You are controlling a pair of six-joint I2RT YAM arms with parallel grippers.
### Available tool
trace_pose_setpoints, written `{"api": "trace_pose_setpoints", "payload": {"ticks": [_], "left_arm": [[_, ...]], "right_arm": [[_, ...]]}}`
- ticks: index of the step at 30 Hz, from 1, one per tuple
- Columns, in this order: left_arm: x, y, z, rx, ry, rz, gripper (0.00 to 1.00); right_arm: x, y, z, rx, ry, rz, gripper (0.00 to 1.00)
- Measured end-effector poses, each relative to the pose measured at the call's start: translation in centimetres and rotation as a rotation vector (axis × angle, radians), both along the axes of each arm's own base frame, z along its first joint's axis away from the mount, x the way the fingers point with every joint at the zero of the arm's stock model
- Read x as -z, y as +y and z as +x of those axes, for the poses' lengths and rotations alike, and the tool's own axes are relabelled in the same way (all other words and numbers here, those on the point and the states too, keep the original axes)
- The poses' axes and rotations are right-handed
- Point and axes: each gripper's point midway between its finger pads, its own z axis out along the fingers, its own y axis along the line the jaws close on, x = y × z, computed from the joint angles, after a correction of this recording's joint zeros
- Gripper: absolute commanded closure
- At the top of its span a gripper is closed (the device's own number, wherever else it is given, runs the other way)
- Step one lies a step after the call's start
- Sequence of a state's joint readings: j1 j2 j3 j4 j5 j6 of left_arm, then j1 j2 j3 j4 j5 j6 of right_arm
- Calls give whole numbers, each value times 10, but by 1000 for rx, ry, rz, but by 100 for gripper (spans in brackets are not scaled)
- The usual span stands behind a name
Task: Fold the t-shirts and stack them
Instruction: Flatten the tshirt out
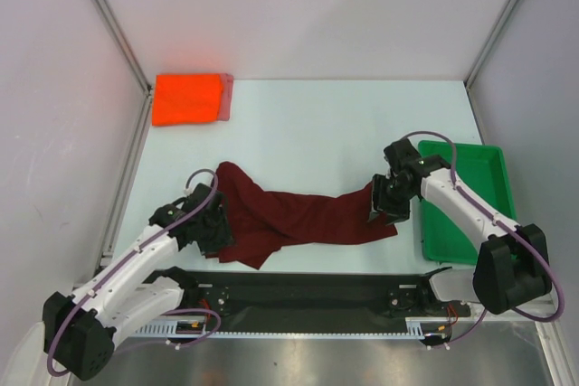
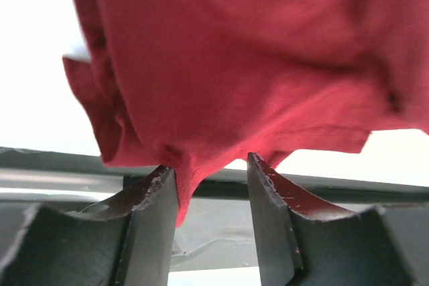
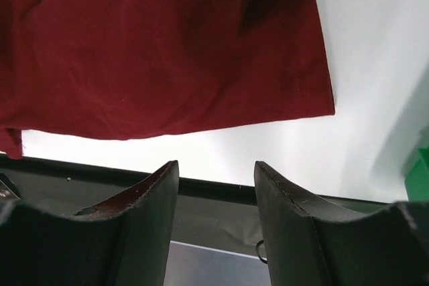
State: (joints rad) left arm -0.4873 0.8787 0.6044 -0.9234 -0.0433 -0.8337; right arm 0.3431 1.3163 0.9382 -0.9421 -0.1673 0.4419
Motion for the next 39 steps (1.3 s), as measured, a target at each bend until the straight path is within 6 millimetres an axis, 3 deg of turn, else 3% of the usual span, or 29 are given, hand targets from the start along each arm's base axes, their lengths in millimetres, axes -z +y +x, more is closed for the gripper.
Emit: {"api": "trace_pose_setpoints", "payload": {"ticks": [6, 9, 10, 13, 18, 22, 28, 33, 39], "left_arm": [[25, 5, -23, -40, 99, 2, 58], [25, 0, -22, -47, 107, -17, 75], [25, -2, -21, -48, 106, -29, 86], [23, -6, -20, -48, 100, -51, 100], [8, -7, -17, -43, 58, -72, 100], [-35, -13, 4, -30, -70, -107, 100], [-123, -14, 33, -25, -330, -170, 100], [-190, -8, 38, -23, -522, -213, 100], [-280, 1, 35, -13, -792, -293, 100]], "right_arm": [[6, -3, 3, 20, -9, -16, 47], [23, -12, -2, 46, 27, -46, 51], [28, -15, -3, 56, 43, -59, 54], [41, -24, -4, 97, 83, -105, 60], [46, -38, 5, 213, 84, -126, 58], [55, -49, 7, 284, 94, -126, 57], [67, -47, 4, 296, 142, -112, 57], [63, -43, 5, 290, 132, -90, 57], [43, -38, 17, 268, 66, -49, 56]]}}
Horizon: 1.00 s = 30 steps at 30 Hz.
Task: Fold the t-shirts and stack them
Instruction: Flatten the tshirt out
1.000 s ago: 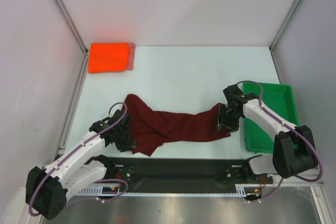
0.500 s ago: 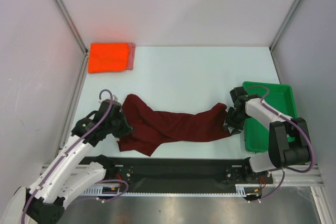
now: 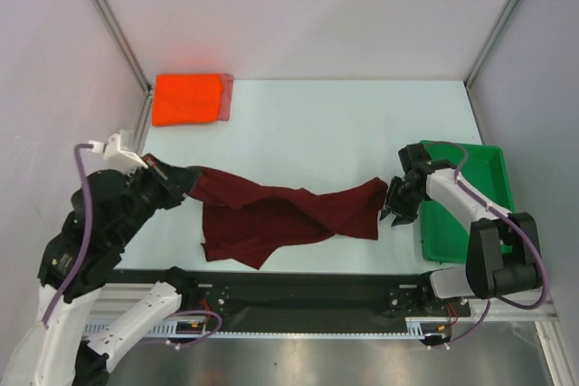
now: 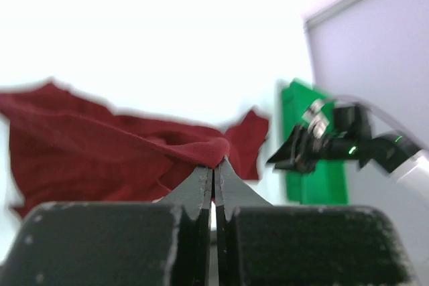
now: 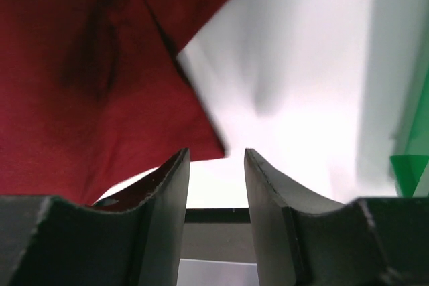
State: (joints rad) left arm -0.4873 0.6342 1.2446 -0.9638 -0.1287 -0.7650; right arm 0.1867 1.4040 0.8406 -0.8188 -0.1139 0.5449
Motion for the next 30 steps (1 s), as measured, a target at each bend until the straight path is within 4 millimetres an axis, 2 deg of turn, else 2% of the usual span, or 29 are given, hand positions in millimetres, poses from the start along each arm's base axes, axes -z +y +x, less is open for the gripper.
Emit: {"api": "trace_pose_setpoints", "payload": {"ticks": [5, 7, 9, 13, 14, 17, 19, 23, 26, 30], "left_arm": [[-60, 11, 3, -43, -153, -25, 100], [-81, 12, 7, -56, -203, -35, 100], [-92, 11, 11, -59, -226, -36, 100], [-84, 1, 25, -46, -194, -19, 100], [-77, -2, 30, -39, -175, -10, 100], [-54, -10, 39, -22, -113, 19, 100], [-47, -13, 42, -15, -89, 29, 100], [-42, -14, 43, -12, -71, 42, 100], [-44, -12, 40, -11, -72, 47, 100], [-52, -9, 35, -14, -89, 40, 100]], "right_arm": [[-12, 13, -1, -32, -32, 64, 54], [-14, 21, -4, -62, -35, 83, 49], [-17, 31, -8, -106, -38, 105, 43], [-21, 53, -17, -195, -55, 158, 34], [-22, 60, -19, -226, -61, 167, 30], [-22, 90, -27, -350, -94, 194, 27], [-18, 107, -31, -416, -103, 201, 26], [4, 134, -33, -487, -86, 202, 17], [7, 149, -22, -476, -107, 233, 16], [-2, 177, 10, -461, -164, 282, 16]]}}
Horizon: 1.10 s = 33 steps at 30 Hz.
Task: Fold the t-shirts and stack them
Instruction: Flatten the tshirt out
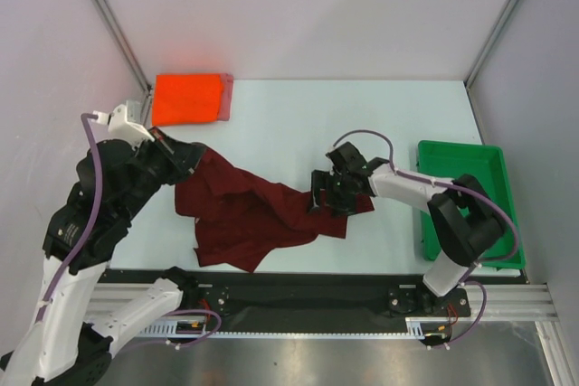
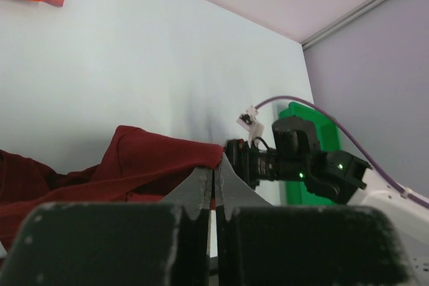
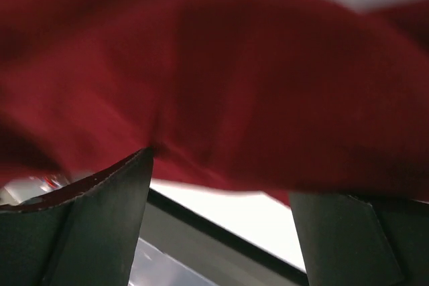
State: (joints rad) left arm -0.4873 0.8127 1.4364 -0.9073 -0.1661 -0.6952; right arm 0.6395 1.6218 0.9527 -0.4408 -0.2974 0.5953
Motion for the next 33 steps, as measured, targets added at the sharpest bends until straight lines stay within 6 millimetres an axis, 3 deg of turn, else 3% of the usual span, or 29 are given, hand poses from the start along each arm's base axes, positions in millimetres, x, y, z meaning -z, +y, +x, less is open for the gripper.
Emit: {"api": "trace_pose_setpoints", "payload": {"ticks": [4, 7, 8, 10, 13, 18, 21, 23, 27, 29, 31, 33], "left_arm": [[-4, 6, -7, -6, -9, 4, 100], [-9, 8, -10, -6, -20, 11, 100], [-12, 9, -11, -6, -26, 11, 100], [-16, 10, -13, -4, -37, 11, 100], [-20, 11, -15, -2, -51, 11, 100], [-21, 18, -24, -4, -58, 24, 100], [-30, 27, -30, -26, -75, 39, 100], [-40, 35, -35, -51, -103, 43, 100], [-69, 57, -50, -112, -189, 31, 100], [-82, 66, -60, -136, -236, 13, 100], [-90, 73, -69, -149, -267, 0, 100], [-92, 77, -73, -154, -279, -6, 100]], "right_arm": [[-3, 25, 32, 4, -28, 33, 22], [0, 36, 45, 18, -34, 47, 36], [1, 37, 47, 27, -32, 51, 47], [1, 38, 50, 48, -28, 60, 60], [-1, 38, 56, 73, -35, 76, 99], [-3, 26, 59, 103, -16, 60, 100], [-18, 6, 54, 110, 8, 31, 100], [-43, -7, 49, 104, 9, 27, 100], [-113, -27, 27, 40, -29, 36, 98], [-149, -32, -1, -23, -34, 65, 98], [-172, -38, -31, -65, -12, 97, 98], [-185, -43, -59, -94, 32, 123, 89]]}}
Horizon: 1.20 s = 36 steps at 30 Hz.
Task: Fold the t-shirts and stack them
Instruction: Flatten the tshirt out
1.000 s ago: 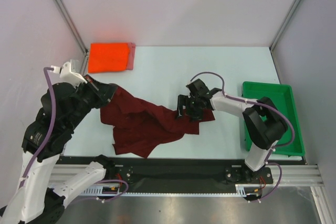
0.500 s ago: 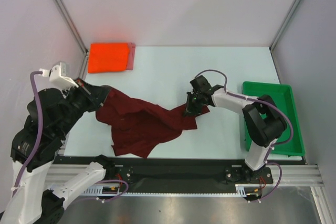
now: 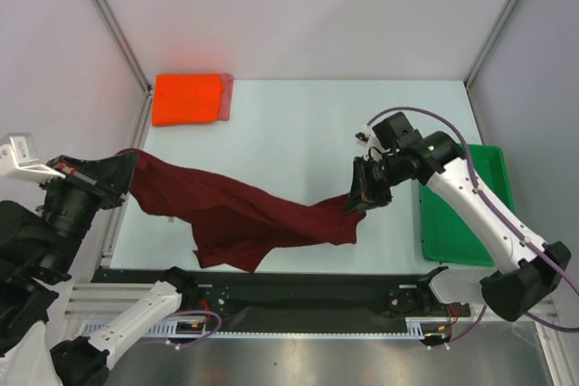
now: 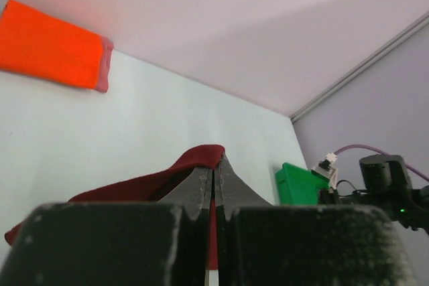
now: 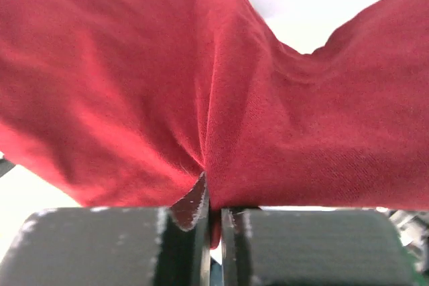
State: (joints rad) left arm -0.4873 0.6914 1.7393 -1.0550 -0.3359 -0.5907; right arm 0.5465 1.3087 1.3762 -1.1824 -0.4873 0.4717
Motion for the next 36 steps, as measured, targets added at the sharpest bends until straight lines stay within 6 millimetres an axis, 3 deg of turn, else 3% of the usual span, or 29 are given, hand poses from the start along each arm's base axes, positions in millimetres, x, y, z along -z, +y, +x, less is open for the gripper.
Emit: {"api": "trace_pose_setpoints", "payload": {"ticks": [2, 4, 5, 8, 12, 14, 16, 20, 23, 25, 28, 31, 33, 36], "left_arm": [[9, -1, 3, 0, 15, 7, 100], [26, -6, 10, 3, 57, 29, 100], [36, -9, 15, 5, 86, 45, 100], [69, -21, 34, 17, 193, 108, 100], [111, -39, 69, 24, 352, 211, 100], [129, -47, 85, 27, 425, 262, 100], [147, -54, 99, 28, 489, 303, 100], [176, -56, 107, 22, 579, 357, 100], [184, -53, 104, 16, 595, 369, 100], [188, -53, 104, 17, 599, 373, 100], [197, -52, 103, 20, 616, 389, 100], [204, -52, 102, 27, 630, 403, 100], [206, -53, 101, 31, 635, 404, 100], [208, -53, 98, 43, 634, 398, 100]], "right_arm": [[-2, -3, -16, -6, 58, 28, 78], [10, -4, -15, 8, 130, 29, 52], [19, -3, -9, 21, 161, 22, 51], [62, 1, 30, 56, 236, -31, 45], [146, -14, 108, 112, 271, -241, 43], [162, -22, 131, 106, 207, -339, 43], [158, -26, 136, 81, 129, -415, 41], [120, -18, 103, 19, -44, -438, 37], [98, -25, 42, -32, -122, -396, 37], [98, -28, 7, -67, -122, -374, 37], [126, -32, -36, -114, -79, -383, 37], [169, -38, -73, -148, 0, -435, 39], [187, -45, -83, -121, 34, -456, 41], [203, -43, -82, -59, 38, -440, 46]]}}
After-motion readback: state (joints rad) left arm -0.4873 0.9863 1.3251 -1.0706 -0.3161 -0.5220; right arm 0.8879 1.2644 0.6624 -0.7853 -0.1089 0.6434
